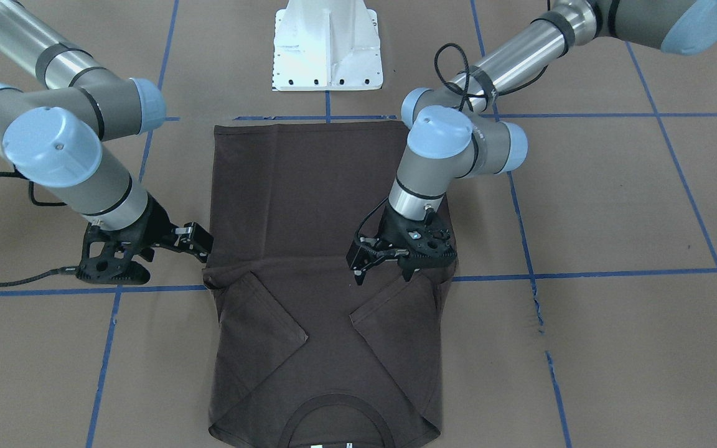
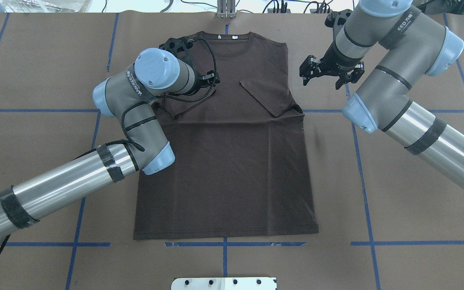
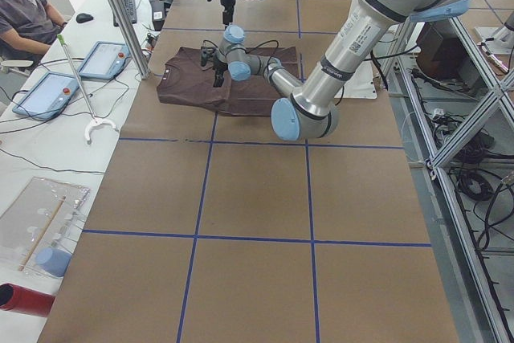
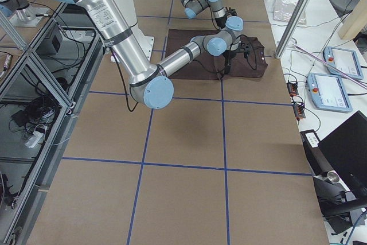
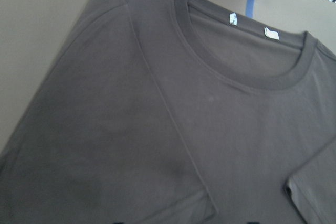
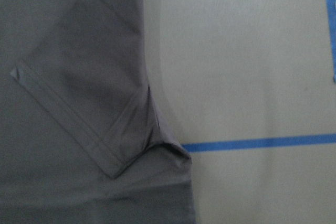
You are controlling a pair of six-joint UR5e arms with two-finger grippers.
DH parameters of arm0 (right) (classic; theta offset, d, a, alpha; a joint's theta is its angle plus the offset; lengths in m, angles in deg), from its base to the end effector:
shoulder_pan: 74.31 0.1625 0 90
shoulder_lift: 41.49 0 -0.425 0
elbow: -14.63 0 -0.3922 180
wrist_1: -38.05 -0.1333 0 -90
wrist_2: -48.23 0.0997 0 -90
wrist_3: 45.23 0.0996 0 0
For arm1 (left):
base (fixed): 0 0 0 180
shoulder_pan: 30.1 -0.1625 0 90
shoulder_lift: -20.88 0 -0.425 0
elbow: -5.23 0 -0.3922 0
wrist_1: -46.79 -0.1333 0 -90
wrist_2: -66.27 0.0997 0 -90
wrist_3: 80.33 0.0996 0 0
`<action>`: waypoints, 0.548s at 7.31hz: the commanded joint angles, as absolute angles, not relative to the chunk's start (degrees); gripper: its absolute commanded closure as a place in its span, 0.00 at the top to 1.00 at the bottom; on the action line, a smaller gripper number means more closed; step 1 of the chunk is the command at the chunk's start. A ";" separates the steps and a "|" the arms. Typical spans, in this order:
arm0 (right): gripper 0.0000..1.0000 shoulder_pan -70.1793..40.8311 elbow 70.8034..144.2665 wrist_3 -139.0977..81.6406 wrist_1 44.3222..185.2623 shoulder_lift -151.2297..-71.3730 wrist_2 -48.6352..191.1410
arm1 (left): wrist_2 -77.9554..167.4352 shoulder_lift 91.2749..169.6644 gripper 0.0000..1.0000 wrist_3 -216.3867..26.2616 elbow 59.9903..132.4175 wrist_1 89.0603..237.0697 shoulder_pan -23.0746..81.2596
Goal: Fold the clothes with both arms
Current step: 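Grasp the sleeve nearest the left gripper and fold it inward across the shirt, then move both grippers down along the shirt sides toward the hem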
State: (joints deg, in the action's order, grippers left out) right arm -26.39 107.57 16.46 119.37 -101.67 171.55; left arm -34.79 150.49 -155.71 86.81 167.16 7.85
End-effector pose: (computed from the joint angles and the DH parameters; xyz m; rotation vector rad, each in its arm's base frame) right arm -0.3913 -0.5507 0.3154 -0.0036 -0.8943 0.1089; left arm 0.5132 -0.5451 0.2457 0.3191 1.0402 -0.2627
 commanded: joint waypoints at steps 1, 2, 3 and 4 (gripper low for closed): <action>1.00 -33.23 119.09 24.33 111.92 -112.90 168.57 | -41.27 136.77 1.00 -141.48 107.29 158.96 8.13; 1.00 -36.31 122.17 28.64 109.00 -116.78 167.51 | -43.57 132.19 1.00 -138.37 110.93 158.85 8.22; 1.00 -42.51 127.08 31.30 108.10 -121.86 161.49 | -43.33 129.80 1.00 -139.04 112.27 158.93 8.22; 1.00 -48.06 130.00 32.71 107.83 -123.83 155.95 | -43.59 126.12 1.00 -139.65 114.20 159.28 7.70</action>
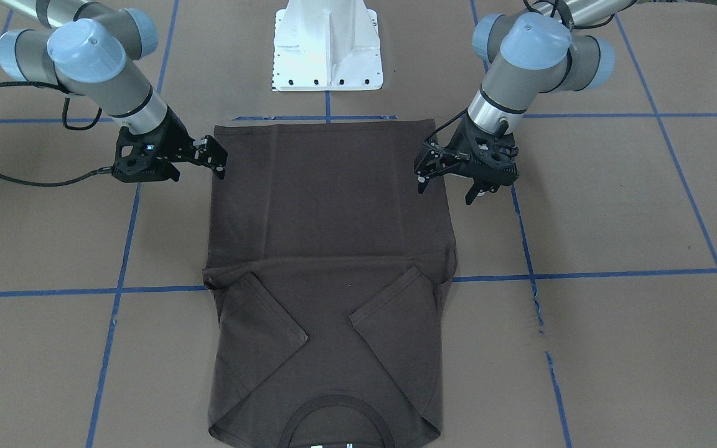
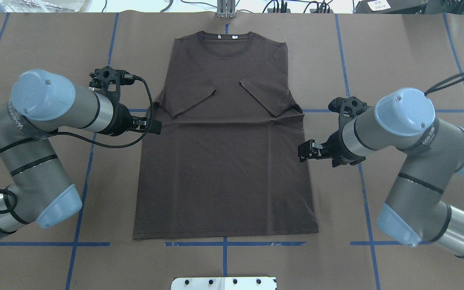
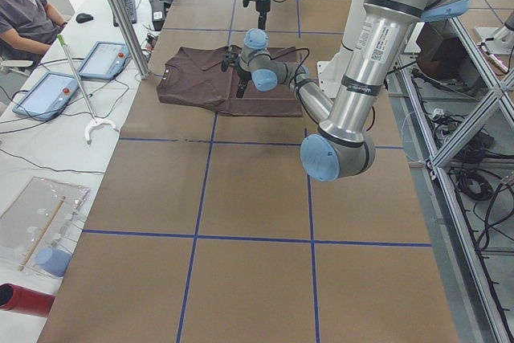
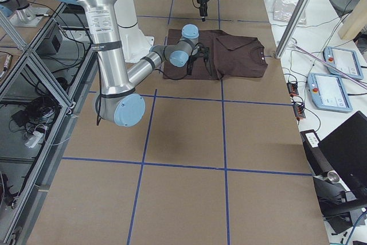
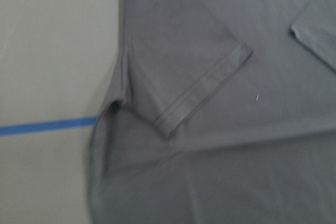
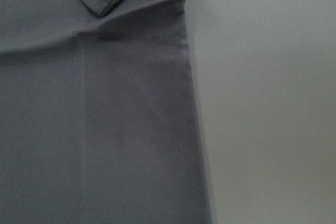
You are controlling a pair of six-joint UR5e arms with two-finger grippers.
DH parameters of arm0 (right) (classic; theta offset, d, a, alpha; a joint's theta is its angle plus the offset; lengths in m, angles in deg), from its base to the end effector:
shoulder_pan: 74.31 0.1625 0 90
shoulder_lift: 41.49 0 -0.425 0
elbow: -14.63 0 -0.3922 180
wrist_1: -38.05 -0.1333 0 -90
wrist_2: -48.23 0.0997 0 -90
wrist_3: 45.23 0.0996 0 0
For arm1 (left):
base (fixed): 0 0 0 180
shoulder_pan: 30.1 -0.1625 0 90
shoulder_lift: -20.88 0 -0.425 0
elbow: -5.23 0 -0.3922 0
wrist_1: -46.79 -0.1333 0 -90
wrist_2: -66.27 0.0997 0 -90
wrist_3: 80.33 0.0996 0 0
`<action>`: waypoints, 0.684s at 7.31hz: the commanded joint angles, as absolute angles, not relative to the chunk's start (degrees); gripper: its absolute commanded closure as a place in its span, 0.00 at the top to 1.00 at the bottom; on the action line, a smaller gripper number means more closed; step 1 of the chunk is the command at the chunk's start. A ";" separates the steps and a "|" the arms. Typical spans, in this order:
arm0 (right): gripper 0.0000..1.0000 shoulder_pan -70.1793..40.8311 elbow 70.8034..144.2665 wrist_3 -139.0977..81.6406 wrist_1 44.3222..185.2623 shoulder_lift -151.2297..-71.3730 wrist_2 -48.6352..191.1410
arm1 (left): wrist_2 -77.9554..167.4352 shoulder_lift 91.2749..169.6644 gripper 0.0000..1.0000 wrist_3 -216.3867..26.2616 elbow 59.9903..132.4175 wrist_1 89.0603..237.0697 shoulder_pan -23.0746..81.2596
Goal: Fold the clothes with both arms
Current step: 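Move both grippers down along the shirt sides toward the hem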
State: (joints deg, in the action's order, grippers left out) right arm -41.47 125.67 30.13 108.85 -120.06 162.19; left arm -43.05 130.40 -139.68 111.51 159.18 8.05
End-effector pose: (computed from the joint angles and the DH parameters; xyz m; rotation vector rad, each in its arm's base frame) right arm -0.4104 -0.3754 0.3468 0.0013 -0.9687 0.1039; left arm 0.4040 -0.4449 0.2985 0.3140 1.0023 0.0525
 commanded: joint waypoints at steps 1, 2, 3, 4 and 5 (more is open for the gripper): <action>1.00 -50.99 130.11 35.17 107.83 -124.02 154.33 | -43.59 123.56 1.00 -139.83 115.70 159.20 7.60; 1.00 -54.23 130.38 37.54 107.40 -125.33 151.10 | -43.07 122.84 1.00 -143.92 115.63 159.37 7.17; 1.00 -57.14 130.29 37.82 105.56 -127.69 147.84 | -42.63 122.83 1.00 -148.58 115.71 159.63 5.86; 1.00 -57.25 130.20 37.91 105.02 -129.11 147.64 | -42.71 123.18 1.00 -150.36 115.97 159.64 5.58; 1.00 -57.25 130.38 37.83 105.02 -129.64 147.98 | -42.80 123.27 1.00 -150.38 115.98 159.64 5.58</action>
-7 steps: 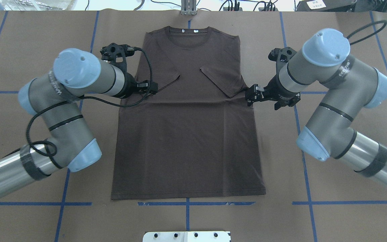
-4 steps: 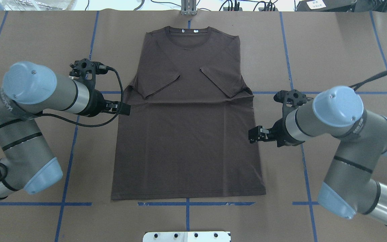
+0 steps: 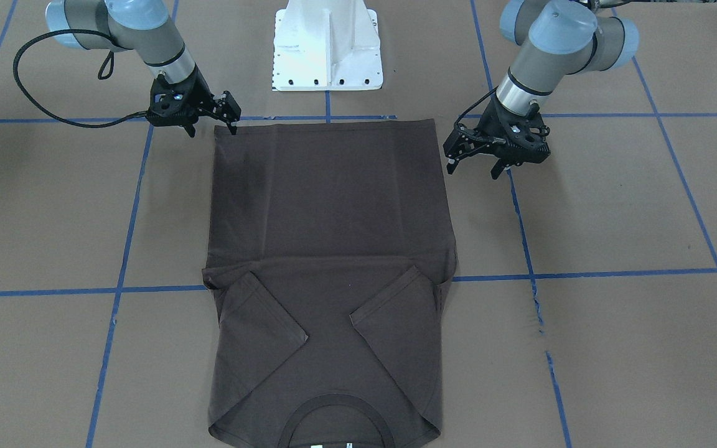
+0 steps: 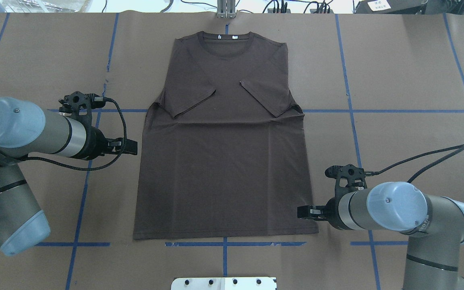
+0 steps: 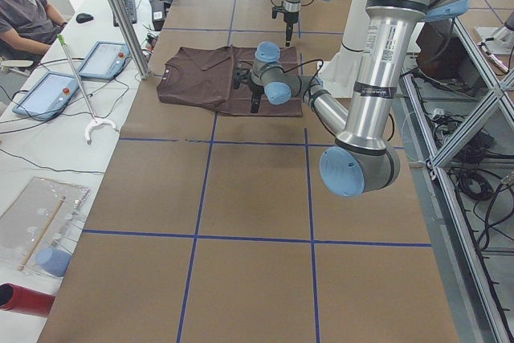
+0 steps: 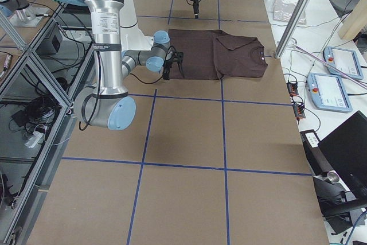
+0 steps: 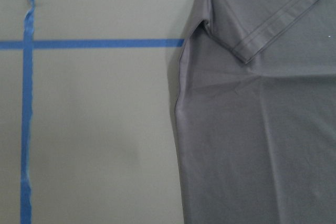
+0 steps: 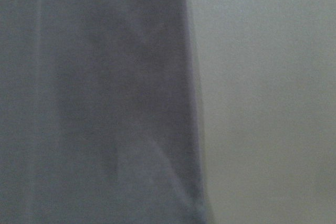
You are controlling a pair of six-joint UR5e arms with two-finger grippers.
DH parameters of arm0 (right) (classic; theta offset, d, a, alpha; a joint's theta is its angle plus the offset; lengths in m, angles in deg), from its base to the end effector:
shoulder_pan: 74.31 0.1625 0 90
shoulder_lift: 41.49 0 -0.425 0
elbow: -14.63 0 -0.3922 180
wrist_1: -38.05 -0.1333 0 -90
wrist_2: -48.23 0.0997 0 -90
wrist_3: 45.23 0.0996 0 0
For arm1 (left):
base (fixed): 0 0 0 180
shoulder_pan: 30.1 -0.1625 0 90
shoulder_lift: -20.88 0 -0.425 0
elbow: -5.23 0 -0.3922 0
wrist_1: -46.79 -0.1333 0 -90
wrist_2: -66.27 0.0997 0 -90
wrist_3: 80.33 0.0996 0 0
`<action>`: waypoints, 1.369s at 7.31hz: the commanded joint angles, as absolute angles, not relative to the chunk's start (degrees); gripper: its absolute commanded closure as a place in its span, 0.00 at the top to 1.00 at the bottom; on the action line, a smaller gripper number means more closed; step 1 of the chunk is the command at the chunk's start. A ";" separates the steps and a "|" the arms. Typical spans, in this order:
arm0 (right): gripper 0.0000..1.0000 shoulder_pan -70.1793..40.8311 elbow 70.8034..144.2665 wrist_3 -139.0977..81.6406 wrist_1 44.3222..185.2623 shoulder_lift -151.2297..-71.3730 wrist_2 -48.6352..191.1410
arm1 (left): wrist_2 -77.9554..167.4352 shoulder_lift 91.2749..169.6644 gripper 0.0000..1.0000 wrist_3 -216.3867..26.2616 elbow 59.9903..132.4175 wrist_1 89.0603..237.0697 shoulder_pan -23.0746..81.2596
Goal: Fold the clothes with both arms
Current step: 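Move both grippers down along the shirt sides toward the hem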
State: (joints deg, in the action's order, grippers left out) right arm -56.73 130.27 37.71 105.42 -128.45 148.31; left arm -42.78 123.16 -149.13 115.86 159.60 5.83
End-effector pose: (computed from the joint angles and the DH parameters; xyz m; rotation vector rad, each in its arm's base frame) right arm -0.4469 -0.2631 0.3822 0.0304 -0.9077 0.0920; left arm 0.3891 -0.4065 0.3353 0.1918 0.9912 -0.0732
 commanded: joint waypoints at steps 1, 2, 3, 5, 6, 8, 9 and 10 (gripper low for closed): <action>1.00 -57.60 130.38 37.91 105.11 -129.56 148.33 | -42.80 123.27 0.99 -150.38 115.98 159.64 5.58; 0.99 -58.22 130.38 37.91 105.19 -129.39 148.25 | -42.89 123.27 0.99 -150.38 116.06 159.64 5.58; 0.99 -58.57 130.29 37.83 105.72 -129.04 148.34 | -42.89 123.35 0.99 -150.29 115.98 159.64 5.58; 0.98 -59.88 129.86 37.83 105.81 -128.77 148.16 | -42.89 123.36 0.99 -150.29 116.06 159.64 5.58; 0.98 -60.33 129.07 37.83 105.72 -128.33 148.16 | -42.89 123.27 0.99 -150.29 116.41 159.64 5.58; 0.88 -60.59 128.80 37.83 105.90 -128.15 148.16 | -43.06 123.18 0.99 -150.29 116.59 159.64 5.67; 0.65 -60.42 128.97 37.83 105.90 -128.15 148.16 | -43.06 123.09 0.98 -150.29 116.59 159.64 5.67; 0.38 -60.42 128.97 37.83 105.90 -128.24 148.25 | -43.06 123.09 0.98 -150.29 116.59 159.64 5.58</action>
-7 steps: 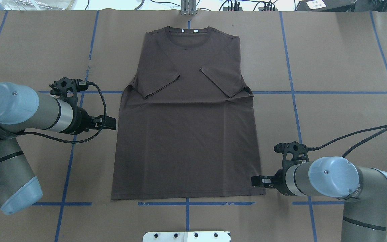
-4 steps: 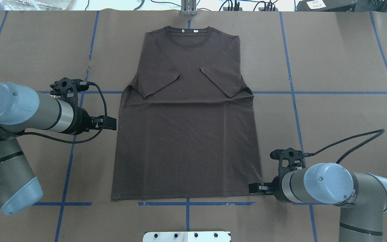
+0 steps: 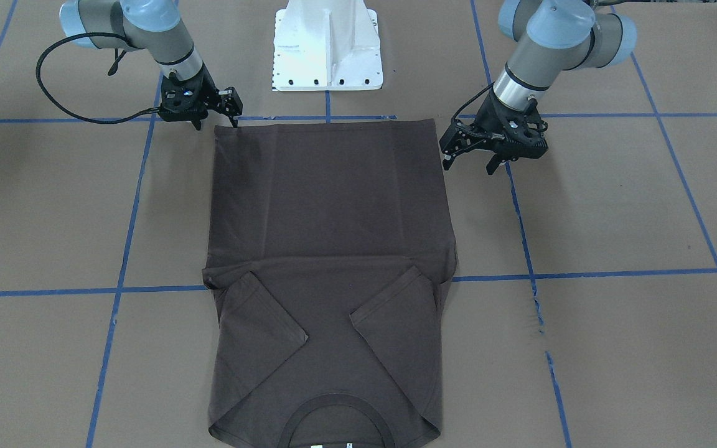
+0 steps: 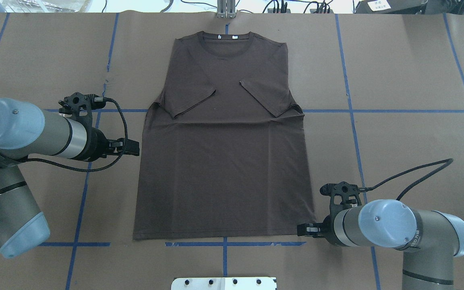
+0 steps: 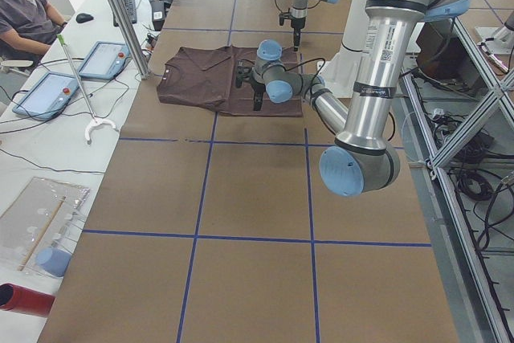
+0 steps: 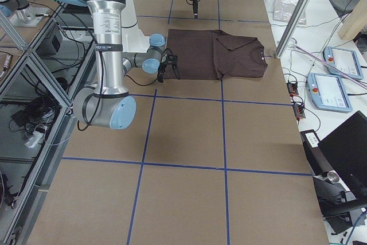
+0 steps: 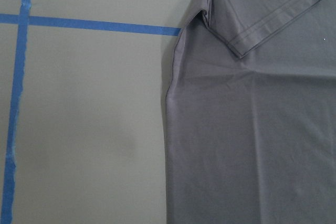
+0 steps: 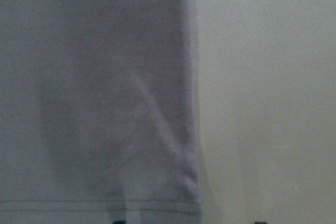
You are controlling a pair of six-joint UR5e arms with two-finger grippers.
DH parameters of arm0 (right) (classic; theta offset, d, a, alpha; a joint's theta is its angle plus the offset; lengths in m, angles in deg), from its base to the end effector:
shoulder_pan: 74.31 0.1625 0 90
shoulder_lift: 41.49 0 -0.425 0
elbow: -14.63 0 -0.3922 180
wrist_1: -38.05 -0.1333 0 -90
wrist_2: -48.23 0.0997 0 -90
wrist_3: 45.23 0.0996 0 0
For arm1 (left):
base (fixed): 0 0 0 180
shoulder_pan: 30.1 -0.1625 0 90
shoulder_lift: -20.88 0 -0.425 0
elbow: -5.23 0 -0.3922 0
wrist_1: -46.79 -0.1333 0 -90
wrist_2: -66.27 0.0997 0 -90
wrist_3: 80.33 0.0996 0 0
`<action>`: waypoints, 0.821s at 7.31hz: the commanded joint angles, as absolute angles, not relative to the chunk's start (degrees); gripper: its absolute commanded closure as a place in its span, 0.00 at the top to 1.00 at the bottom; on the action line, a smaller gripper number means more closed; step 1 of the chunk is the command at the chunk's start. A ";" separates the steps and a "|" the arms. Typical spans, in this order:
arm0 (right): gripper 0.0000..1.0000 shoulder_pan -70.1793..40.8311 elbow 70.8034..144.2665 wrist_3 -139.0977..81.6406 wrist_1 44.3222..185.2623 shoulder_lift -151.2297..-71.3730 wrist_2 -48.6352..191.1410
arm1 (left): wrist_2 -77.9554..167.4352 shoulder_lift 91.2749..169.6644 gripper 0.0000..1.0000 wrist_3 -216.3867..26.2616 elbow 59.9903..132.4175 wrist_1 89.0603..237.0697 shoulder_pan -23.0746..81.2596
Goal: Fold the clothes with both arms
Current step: 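Move both grippers down along the shirt sides toward the hem, then grasp the hem corners nearest the robot with both grippers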
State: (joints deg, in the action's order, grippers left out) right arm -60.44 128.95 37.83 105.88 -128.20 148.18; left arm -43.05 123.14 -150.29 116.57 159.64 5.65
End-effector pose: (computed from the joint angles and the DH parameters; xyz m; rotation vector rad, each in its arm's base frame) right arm -0.4685 -0.2353 0.3923 -0.0034 -0.8815 0.0376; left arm 0.3880 -0.4030 0.3296 0.1828 1.0060 -0.0838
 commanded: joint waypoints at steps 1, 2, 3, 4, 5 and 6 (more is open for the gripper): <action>0.11 -60.42 129.06 37.83 106.25 -128.24 148.34 | -43.06 123.01 0.98 -150.29 116.59 159.64 5.67; 0.00 -60.42 129.24 37.83 106.86 -128.15 148.34 | -43.06 122.92 0.98 -150.29 116.59 159.64 5.67; 0.00 -60.42 129.59 37.83 106.86 -128.07 148.25 | -43.06 122.92 0.97 -150.29 116.59 159.64 5.67; 0.00 -60.33 129.68 37.83 106.86 -128.15 148.08 | -43.15 123.09 0.97 -150.29 116.59 159.72 5.58; 0.00 -60.24 129.85 37.83 106.86 -128.15 147.99 | -43.15 123.18 0.96 -150.47 116.59 159.64 5.58; 0.00 -60.07 130.37 37.83 106.95 -128.24 148.16 | -43.15 123.18 0.95 -150.90 116.59 159.72 5.58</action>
